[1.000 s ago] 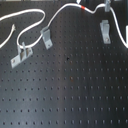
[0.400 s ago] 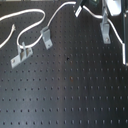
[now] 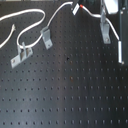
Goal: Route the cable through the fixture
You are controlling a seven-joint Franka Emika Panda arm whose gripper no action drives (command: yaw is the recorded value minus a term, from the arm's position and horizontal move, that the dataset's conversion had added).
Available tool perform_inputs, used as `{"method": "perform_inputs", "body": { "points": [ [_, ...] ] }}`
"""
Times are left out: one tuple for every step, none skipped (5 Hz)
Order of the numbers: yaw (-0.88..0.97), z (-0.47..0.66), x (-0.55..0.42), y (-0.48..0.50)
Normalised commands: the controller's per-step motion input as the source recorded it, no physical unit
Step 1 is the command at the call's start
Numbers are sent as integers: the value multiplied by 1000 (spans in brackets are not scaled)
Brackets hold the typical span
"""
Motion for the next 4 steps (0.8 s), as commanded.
{"method": "perform_inputs", "body": {
  "points": [
    [0, 61, -37, -1],
    [-71, 502, -1, -122],
    [0, 0, -10, -1],
    [97, -128, -103, 15]
  ]
}}
